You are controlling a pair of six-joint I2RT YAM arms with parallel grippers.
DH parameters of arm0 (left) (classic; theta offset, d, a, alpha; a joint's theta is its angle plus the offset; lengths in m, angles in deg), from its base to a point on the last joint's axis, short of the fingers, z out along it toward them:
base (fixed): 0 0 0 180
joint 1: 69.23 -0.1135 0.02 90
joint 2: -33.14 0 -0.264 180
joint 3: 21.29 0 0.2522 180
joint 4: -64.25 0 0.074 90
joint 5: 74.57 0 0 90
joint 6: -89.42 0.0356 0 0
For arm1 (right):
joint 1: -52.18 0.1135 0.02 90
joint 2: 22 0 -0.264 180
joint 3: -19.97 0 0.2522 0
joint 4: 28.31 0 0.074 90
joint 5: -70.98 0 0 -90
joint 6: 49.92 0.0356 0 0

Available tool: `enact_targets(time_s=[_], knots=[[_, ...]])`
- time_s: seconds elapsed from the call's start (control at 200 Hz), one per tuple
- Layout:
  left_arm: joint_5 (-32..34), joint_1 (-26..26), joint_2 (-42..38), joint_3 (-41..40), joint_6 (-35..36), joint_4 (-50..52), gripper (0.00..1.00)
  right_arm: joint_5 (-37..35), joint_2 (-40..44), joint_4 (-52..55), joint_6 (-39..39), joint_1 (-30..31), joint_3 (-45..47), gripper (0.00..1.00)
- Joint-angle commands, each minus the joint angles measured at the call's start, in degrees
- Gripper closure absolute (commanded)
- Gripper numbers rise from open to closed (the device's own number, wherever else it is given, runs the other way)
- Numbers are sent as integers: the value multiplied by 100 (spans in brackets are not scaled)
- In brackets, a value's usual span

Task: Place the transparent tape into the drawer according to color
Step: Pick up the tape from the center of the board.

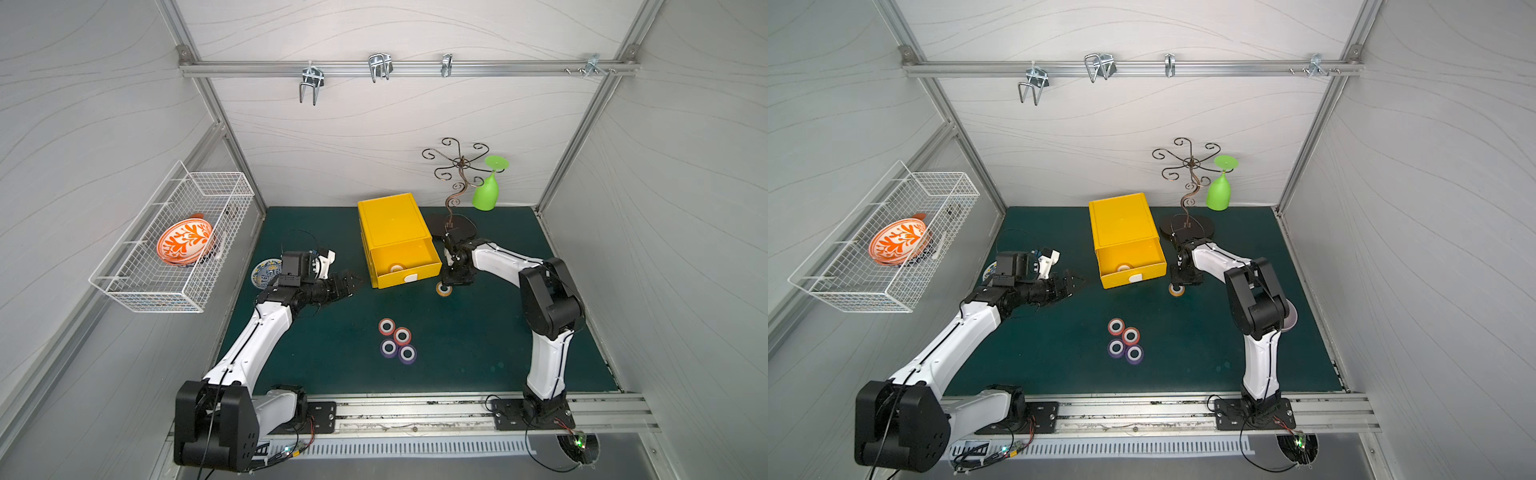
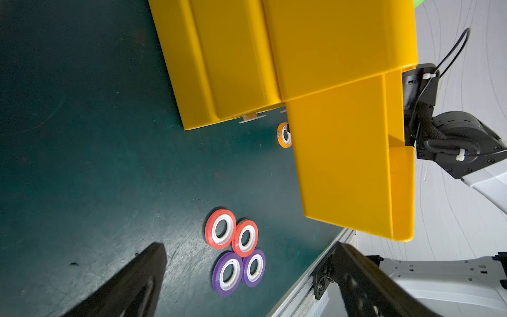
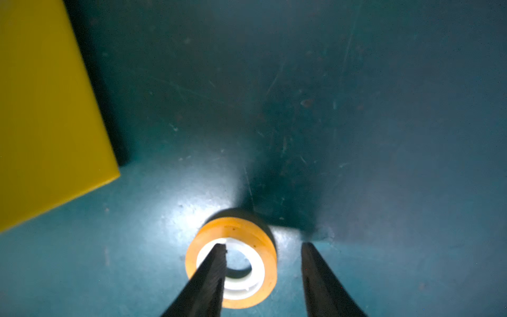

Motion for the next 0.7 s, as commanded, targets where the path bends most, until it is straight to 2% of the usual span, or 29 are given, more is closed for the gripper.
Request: enact_targets(time_s=[0.0, 0.235, 0.53, 0.695], knots=[[-110, 13, 28, 176, 118, -24, 1, -82, 5, 176, -65, 33, 118, 56], [-111, 8, 28, 172, 118, -24, 1, -96, -150, 197, -89, 33, 122, 59], [-109, 15, 33, 179, 118, -7, 1, -361, -431, 523, -233, 100, -76, 76], [-101, 8, 22, 174, 123, -7, 0, -393, -352, 605, -308, 112, 68, 76]])
